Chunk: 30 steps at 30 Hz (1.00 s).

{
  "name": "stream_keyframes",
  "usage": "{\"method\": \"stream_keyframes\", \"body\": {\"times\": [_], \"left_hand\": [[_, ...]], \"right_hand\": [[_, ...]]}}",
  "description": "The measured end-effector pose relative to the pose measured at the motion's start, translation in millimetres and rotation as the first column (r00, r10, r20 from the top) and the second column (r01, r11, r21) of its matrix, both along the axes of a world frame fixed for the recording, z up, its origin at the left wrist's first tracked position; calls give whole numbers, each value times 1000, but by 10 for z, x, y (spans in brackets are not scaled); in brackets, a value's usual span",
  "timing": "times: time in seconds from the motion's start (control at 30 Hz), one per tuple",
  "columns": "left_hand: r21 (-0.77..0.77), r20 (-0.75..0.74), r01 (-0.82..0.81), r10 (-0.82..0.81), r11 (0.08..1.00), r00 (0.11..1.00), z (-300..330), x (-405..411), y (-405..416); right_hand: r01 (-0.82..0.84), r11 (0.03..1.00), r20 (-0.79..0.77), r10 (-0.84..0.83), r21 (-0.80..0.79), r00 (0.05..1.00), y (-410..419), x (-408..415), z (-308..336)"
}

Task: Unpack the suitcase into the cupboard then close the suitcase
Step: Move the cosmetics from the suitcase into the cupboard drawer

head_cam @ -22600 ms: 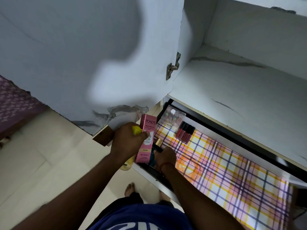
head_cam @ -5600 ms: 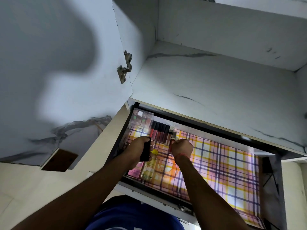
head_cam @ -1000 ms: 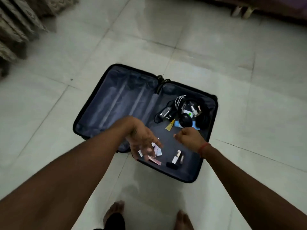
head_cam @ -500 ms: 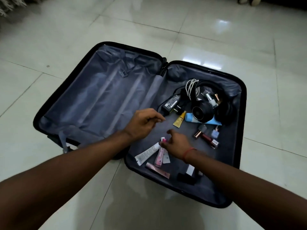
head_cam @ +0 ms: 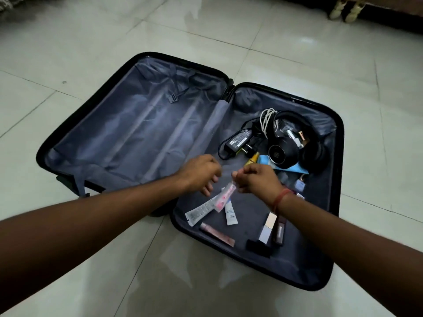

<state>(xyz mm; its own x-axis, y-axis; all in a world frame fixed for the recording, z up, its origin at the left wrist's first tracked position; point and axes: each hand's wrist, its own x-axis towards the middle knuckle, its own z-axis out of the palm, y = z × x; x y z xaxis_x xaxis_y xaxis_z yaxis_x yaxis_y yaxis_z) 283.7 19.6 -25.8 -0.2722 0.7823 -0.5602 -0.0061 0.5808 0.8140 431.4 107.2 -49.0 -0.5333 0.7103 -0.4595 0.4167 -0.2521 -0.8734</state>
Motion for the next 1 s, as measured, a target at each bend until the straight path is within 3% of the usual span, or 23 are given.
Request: {"method": "stream_keyframes", "body": {"times": [0.07, 0.17, 0.27, 0.33, 0.37, 0.4, 0.43, 0.5, 0.57, 0.63, 0.7, 0.77, 0.83, 0.93, 1.0], "left_hand": [[-43, -1, 188, -188, 981, 982, -33, 16, -44], [-31, 233, 320, -305, 947, 924, -47, 11, -112], [-49, 83, 330, -325, 943, 942, -35, 56, -134], [-104, -5, 272, -274, 957, 962, -11, 62, -143], [-139, -12, 234, -238, 962, 971, 3, 49, -149], [-172, 11, 190, -191, 967, 982, 24, 27, -155], [-202, 59, 138, -129, 969, 990, 47, -6, -167], [-227, 153, 33, 2, 973, 988, 86, -75, -187], [-220, 171, -31, 70, 975, 983, 106, -136, -195], [-234, 166, -59, 100, 970, 981, 135, -177, -203], [-246, 159, -64, 106, 967, 982, 160, -180, -200], [-220, 155, -41, 77, 975, 985, 171, -155, -199], [-134, 79, -10, 21, 991, 997, 133, -125, -196], [-50, -163, 39, -47, 998, 986, 68, -94, -197], [-48, -219, 45, -54, 998, 974, 16, -86, -187]], "right_hand": [[20, 999, -47, -21, -36, 999, 6, 7, 102], [28, 980, -135, -56, -198, 989, -36, 18, 139], [66, 936, -184, -137, -346, 973, -100, -4, 143], [164, 913, -97, -214, -373, 972, -123, -34, 73], [161, 935, -32, -180, -317, 983, -144, -44, 1], [70, 984, 78, -58, -163, 995, -174, -41, -65], [-172, 981, 245, 147, 86, 958, -193, -23, -163], [-668, 650, 536, 441, 361, 720, -255, -7, -332], [-843, 364, 669, 515, 395, 536, -330, -19, -406], [-863, 197, 724, 477, 464, 498, -376, -64, -451], [-831, 129, 721, 436, 541, 538, -350, -89, -476], [-791, 192, 641, 491, 581, 590, -274, -85, -481], [-754, 356, 512, 568, 553, 644, -186, -71, -413], [-647, 678, 254, 596, 351, 762, -69, -19, -247], [-553, 818, 110, 542, 158, 833, 30, 57, -144]]}}
